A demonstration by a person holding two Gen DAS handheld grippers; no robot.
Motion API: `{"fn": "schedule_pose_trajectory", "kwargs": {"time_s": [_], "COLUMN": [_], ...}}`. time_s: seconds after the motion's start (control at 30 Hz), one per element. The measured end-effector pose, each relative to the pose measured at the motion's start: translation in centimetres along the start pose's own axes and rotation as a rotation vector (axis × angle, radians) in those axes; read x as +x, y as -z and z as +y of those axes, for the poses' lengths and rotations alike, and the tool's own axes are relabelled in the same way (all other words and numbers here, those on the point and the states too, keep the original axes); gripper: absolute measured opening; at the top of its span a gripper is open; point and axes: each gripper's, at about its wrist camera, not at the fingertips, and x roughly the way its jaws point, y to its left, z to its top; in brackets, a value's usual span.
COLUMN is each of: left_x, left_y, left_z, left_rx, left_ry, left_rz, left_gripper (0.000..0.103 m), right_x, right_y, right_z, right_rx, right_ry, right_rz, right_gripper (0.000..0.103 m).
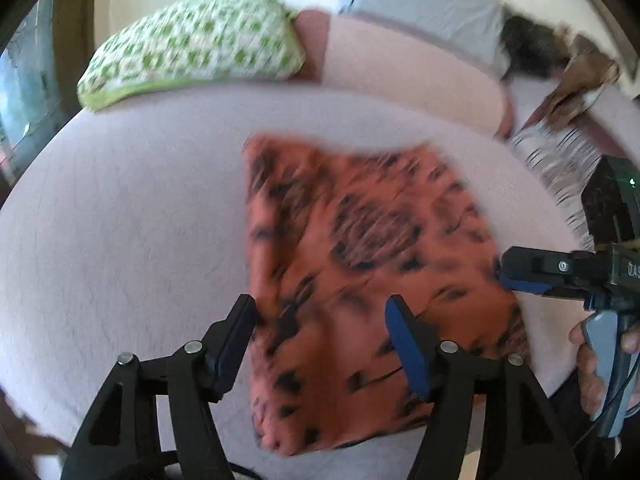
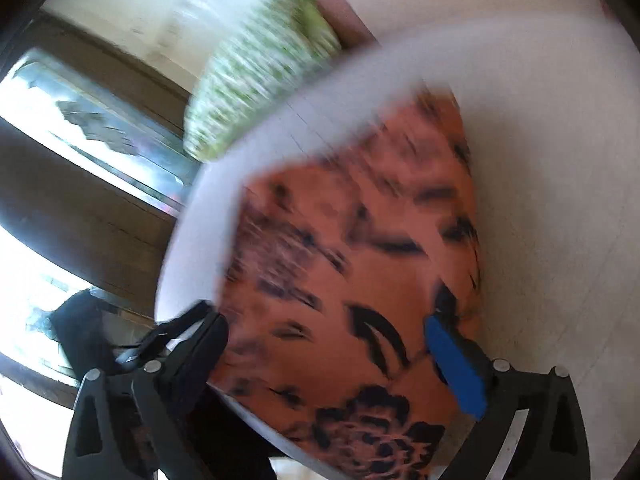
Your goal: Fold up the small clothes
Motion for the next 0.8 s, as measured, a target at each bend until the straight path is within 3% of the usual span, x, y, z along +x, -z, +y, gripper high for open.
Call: {"fn": "schedule_pose_trajectory", "kwargs": {"time_s": [0.07, 0.13, 0.23, 0.27, 0.33, 0.37, 0.6, 0.73, 0.8], "left_x": [2.1, 1.2, -0.9, -0.7, 1.3, 1.6, -3.6, -3.0, -2.4], "left_y": [0.9, 0.8, 0.7, 1.0, 2.1, 2.5, 0.9, 0.6, 0.9], "left_z": [1.1, 1.9, 1.4, 1.5, 2.2, 2.4, 1.7, 1.9, 2.2], "left_rx": [-0.073, -0.138, -0.107, -0.108, -0.129, -0.13, -0.12, -0.114, -0.121], "left_ry": [0.014, 0.031, 0.004, -0.004, 0.006, 0.012, 0.037, -0.01, -0.04], "left_rz": [0.092, 0.064, -0.017, -0.008, 0.084, 0.086, -0.072, -0.059, -0.031], "left_gripper": [0.069, 0.069, 0.069, 0.069, 0.069, 0.069, 0.065, 0.065, 0.065], "right_x": [-0.1, -1.7, -3.5, -3.4, -0.7, -0.6, -4.9, -5.7, -4.5], "right_y": [0.2, 0.2, 0.5, 0.7, 1.3, 1.7, 1.0, 1.3, 1.9], "right_z": [0.0, 1.3, 2.3, 1.9, -0.4, -1.2, 0.8, 0.7, 0.4], "right_rx": [-0.003, -0.01, -0.055, -0.047, 0.021, 0.028, -0.002, 0.016, 0.013], "right_ry": [0.001, -0.013, -0.085, -0.09, -0.066, -0.087, -0.061, -0.127, -0.16], "right_rz": [-0.028, -0.029, -0.093, -0.092, 0.023, 0.001, -0.093, -0.099, -0.054], "right_gripper": [0.1, 0.1, 0.1, 0.1, 0.101, 0.101, 0.101, 0.101, 0.101]}}
